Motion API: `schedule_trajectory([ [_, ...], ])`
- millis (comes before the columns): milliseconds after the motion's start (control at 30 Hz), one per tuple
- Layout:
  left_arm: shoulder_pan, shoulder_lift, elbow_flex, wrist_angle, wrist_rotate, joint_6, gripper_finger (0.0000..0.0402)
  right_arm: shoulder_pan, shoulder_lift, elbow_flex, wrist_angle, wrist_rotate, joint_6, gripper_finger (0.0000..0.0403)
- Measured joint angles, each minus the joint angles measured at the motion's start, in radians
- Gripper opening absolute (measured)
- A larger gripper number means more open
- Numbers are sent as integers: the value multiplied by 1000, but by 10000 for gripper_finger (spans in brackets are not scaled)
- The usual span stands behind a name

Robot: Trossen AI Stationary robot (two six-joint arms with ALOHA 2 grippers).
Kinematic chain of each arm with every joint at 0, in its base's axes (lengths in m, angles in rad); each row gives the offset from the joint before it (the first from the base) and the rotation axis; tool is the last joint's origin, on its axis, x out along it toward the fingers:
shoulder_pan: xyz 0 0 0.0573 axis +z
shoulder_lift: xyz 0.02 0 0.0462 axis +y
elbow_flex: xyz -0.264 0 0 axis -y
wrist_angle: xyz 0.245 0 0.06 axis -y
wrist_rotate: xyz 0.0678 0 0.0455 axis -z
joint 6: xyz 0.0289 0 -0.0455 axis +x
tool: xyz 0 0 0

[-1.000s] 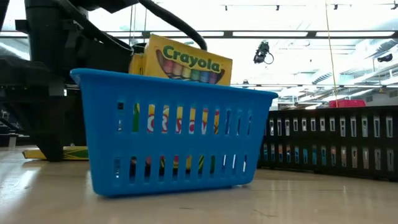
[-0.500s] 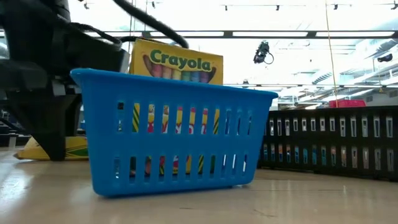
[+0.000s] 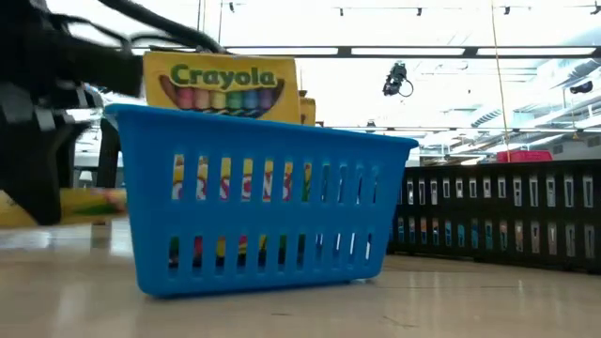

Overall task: Pick & Place Office Desk Supplies
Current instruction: Put the yellow crayon box into the blue bin

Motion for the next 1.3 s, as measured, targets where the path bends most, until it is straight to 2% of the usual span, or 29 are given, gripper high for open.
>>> schedule_trajectory([
  [267, -67, -51, 2, -58, -127, -159, 71, -54, 0, -9, 26, -15, 2, 279],
  [433, -117, -93, 3, -84, -270, -267, 71, -122, 1, -152, 341, -135, 4, 279],
  [567, -155, -136, 3, -86, -462, -343, 71, -199, 1, -296, 612, -201, 47, 279],
  [667, -172, -168, 4, -47, -612, -349, 71, -245, 2, -359, 745, -237, 107, 279],
  [733, -173, -179, 4, 10, -695, -300, 71, -263, 20, -367, 795, -249, 133, 279],
  [1000, -91, -183, 19, 327, -915, 89, 71, -317, 182, -282, 839, -307, 159, 279],
  [1133, -35, -183, 19, 435, -933, 213, 71, -354, 265, -248, 915, -298, 217, 279],
  [1300, 8, -183, 19, 504, -945, 297, 71, -403, 297, -232, 970, -277, 261, 279],
])
